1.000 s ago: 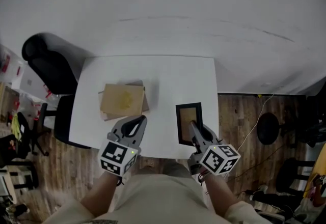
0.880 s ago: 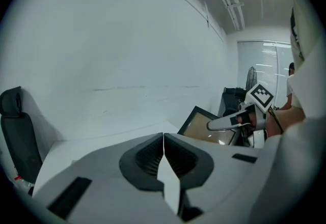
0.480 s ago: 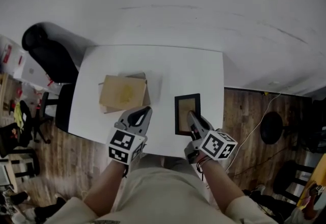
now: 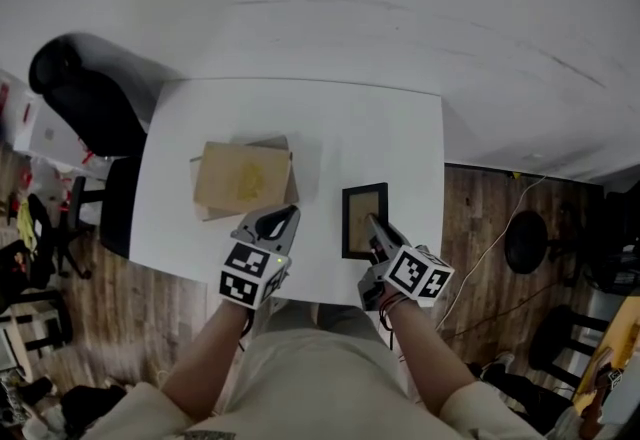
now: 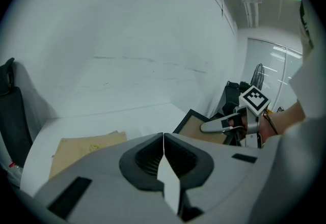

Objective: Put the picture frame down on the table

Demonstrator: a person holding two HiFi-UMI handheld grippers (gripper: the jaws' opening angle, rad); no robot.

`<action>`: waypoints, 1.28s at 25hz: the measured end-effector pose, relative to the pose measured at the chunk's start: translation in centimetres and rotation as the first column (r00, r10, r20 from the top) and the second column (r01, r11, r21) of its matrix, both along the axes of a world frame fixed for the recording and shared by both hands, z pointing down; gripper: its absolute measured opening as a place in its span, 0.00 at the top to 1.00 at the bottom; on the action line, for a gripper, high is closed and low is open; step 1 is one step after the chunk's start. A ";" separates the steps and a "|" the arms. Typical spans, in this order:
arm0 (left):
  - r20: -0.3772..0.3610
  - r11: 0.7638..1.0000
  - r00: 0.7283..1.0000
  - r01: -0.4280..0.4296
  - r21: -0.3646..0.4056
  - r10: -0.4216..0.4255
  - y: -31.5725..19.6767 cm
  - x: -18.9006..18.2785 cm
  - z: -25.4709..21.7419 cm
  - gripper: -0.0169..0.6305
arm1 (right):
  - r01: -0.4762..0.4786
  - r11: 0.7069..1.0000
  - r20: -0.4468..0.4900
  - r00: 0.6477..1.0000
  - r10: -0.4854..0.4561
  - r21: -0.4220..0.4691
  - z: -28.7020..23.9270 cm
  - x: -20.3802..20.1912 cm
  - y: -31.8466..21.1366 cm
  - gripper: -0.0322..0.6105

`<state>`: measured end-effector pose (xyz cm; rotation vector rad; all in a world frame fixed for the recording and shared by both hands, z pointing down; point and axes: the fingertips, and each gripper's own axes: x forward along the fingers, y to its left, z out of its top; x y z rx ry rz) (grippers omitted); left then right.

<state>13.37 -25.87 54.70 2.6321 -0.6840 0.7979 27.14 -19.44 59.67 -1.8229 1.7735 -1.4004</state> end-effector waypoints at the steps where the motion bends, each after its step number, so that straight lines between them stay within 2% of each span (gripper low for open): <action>1: 0.005 1.000 1.000 -0.007 -0.011 0.007 -0.1 -0.2 0.6 0.94 | 0.000 1.000 -0.001 1.000 0.000 -0.009 0.4 -0.2 0.0 0.87; 10: 0.036 0.993 0.998 -0.055 -0.109 0.059 0.1 -1.0 4.4 0.94 | 0.017 0.997 -0.022 1.000 -0.019 -0.081 3.5 -2.4 -0.6 0.87; 16: 0.041 0.981 0.993 -0.103 -0.165 0.111 1.0 -0.6 6.2 0.94 | -0.022 0.995 0.059 0.998 0.027 -0.093 5.6 -3.5 -1.0 0.87; 21: 0.050 0.976 0.991 -0.117 -0.186 0.128 1.1 -0.7 6.8 0.94 | -0.016 0.993 0.035 0.999 0.021 -0.121 7.6 -4.3 -1.1 0.87; 24: 0.070 0.972 0.986 -0.135 -0.192 0.150 1.8 -1.0 7.6 0.94 | 0.013 0.986 -0.047 0.999 -0.021 -0.166 8.9 -4.8 -0.6 0.87; 28: 0.071 0.967 0.986 -0.132 -0.217 0.151 2.7 -1.3 8.3 0.94 | 0.033 0.976 -0.156 0.986 -0.068 -0.215 10.0 -4.6 -0.1 0.78; 32: 0.078 0.964 0.983 -0.143 -0.226 0.164 3.2 -1.6 8.8 0.94 | 0.075 0.966 -0.273 0.951 -0.144 -0.248 11.0 -4.2 -0.2 0.68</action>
